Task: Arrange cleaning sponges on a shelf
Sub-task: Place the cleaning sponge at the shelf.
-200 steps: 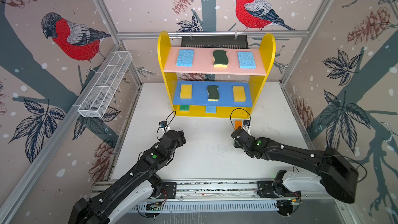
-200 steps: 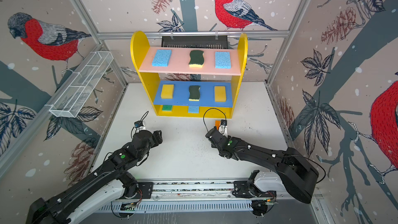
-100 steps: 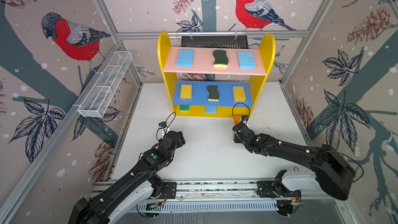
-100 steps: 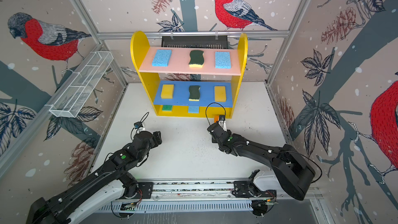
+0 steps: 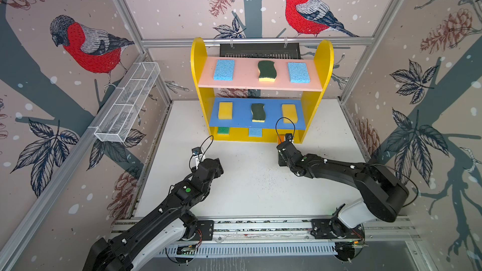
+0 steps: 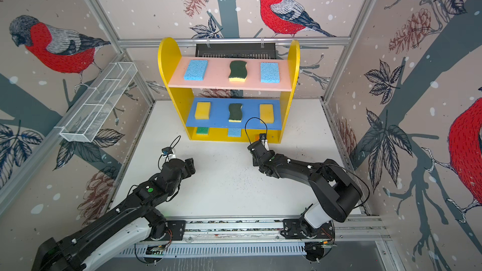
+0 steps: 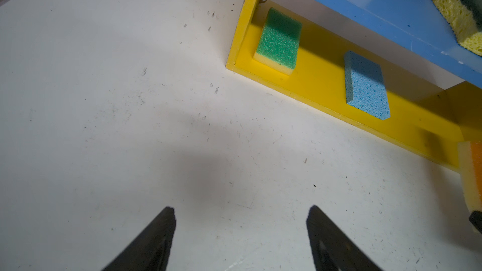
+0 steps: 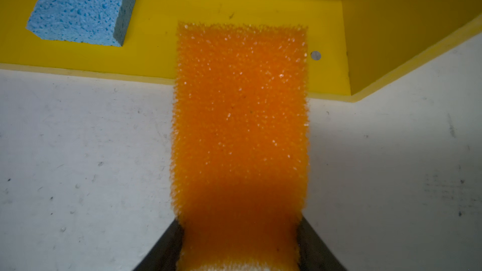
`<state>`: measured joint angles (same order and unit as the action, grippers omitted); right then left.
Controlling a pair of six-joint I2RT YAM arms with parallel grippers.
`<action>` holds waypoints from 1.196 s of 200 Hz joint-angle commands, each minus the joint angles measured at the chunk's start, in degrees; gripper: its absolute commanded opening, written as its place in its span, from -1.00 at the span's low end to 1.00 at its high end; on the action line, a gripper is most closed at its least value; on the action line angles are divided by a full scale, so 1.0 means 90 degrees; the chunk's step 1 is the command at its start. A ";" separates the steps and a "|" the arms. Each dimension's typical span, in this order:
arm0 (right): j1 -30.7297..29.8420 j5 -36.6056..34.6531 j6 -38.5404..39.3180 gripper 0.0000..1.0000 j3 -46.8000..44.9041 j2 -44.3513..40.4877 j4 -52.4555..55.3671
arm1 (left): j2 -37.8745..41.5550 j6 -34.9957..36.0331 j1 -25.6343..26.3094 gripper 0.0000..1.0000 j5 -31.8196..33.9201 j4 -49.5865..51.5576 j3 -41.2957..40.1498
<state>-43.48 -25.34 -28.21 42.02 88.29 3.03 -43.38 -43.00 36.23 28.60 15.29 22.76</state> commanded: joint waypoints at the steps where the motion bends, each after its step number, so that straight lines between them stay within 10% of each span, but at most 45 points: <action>1: 0.0122 -0.0065 0.0187 0.14 0.0094 0.0108 -0.0245 | -0.0067 0.0181 -0.0002 0.60 0.0201 -0.0331 0.0020; 239: 0.0954 0.0141 0.0614 0.20 0.0921 0.1118 -0.0645 | -0.0463 0.0274 -0.0002 0.60 0.0357 -0.0800 -0.0103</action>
<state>-35.40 -22.98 -22.68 49.34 98.10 -1.10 -47.68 -40.47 36.23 31.14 9.52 22.09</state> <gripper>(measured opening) 0.597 0.800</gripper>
